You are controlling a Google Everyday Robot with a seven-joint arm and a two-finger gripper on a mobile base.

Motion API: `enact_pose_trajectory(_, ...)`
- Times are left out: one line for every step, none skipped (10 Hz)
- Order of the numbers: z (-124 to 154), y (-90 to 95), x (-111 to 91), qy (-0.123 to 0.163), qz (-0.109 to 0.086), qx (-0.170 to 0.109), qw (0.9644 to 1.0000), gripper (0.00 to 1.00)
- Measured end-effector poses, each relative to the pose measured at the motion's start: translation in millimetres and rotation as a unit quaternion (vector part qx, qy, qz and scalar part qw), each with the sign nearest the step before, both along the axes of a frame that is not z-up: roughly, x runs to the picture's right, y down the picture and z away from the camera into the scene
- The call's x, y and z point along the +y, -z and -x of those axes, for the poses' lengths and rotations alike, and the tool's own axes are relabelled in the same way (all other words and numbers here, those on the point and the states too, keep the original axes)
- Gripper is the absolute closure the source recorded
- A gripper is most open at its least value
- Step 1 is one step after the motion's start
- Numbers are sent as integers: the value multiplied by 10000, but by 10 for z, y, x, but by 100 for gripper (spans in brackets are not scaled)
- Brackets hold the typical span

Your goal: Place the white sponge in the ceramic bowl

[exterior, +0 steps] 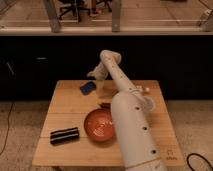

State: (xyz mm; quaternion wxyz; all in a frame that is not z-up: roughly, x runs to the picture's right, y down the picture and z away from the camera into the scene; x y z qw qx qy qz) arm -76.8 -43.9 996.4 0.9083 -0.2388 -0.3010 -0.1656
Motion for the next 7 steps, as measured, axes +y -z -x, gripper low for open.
enact_pose_trajectory(13, -15, -1, 32, -3, 53, 10000, 20)
enact_pose_trajectory(27, -35, 4, 70, 2, 108, 9999, 20)
enact_pose_trajectory(50, -59, 3, 103, 4, 149, 9998, 20)
enact_pose_trajectory(66, -80, 4, 130, 3, 181, 9998, 20)
enact_pose_trajectory(97, -109, 3, 172, -1, 226, 9996, 20)
enact_pose_trajectory(115, -138, 14, 205, 12, 263, 9994, 20)
enact_pose_trajectory(132, -167, 21, 233, 18, 297, 9993, 20)
